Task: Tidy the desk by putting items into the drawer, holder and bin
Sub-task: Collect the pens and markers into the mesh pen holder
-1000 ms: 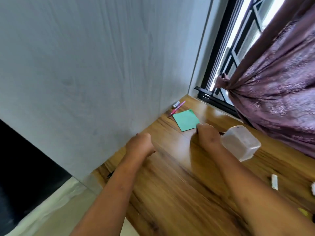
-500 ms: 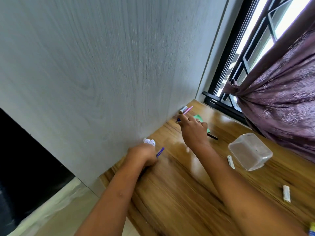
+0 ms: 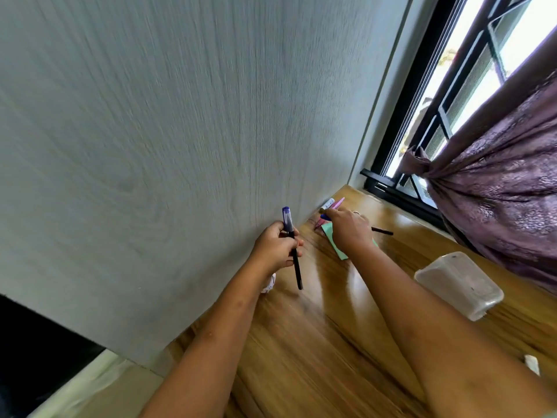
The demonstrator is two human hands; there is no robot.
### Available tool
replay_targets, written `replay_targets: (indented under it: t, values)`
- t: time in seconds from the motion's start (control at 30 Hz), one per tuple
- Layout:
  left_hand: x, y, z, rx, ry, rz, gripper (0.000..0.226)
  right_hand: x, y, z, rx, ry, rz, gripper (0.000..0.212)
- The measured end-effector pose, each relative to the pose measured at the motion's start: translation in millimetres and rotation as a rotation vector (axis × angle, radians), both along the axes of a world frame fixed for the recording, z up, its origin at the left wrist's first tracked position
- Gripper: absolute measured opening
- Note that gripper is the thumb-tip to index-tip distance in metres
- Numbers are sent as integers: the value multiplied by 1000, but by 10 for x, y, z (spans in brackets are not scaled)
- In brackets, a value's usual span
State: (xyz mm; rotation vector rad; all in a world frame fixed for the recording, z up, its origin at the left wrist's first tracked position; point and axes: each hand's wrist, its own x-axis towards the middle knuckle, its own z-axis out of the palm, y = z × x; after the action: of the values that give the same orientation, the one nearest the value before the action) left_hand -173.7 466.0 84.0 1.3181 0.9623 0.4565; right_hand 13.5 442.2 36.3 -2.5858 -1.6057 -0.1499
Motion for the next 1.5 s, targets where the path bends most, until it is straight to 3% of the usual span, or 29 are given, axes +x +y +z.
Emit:
replay_targets:
  t: [0.23, 0.37, 0.47, 0.57, 0.77, 0.8, 0.87, 0.93, 1.1, 1.2, 1.27, 1.5]
  values:
    - [134, 120, -90, 77, -147, 95, 29, 31, 249, -88, -51, -158, 83, 20]
    - [167, 133, -100, 181, -123, 99, 23, 11, 174, -108, -2, -287, 184, 14]
    - [191, 123, -47, 250, -119, 70, 9, 16, 13, -92, 150, -302, 225, 17]
    - [216, 88, 64, 220, -190, 40, 11, 7, -150, 40, 426, -198, 96, 17]
    - [281, -72, 375, 3, -553, -87, 32, -13, -723, 481, 1012, 360, -261, 16]
    - [298, -127, 431, -15, -598, -139, 31, -13, -816, 534, 1135, 499, -336, 10]
    - [355, -292, 534, -44, -662, -254, 30, -4, -1018, 691, 1370, 982, -513, 12]
    - [429, -492, 592, -23, -677, -374, 27, 32, -1271, 824, 1414, 1365, -649, 18]
    - [634, -1074, 707, 33, -631, -501, 23, -14, -1933, 1081, 1391, 1530, -546, 21]
    - [796, -1446, 800, 6, -578, -489, 15, -25, -2373, 1261, 1418, 1482, -543, 20]
    - [923, -1703, 860, -4, -576, -504, 9, 23, -2698, 1373, 1438, 1340, -572, 18]
    - [1426, -2609, 970, 26, -587, -626, 13, 267, -4019, 1673, 1240, 512, -646, 23]
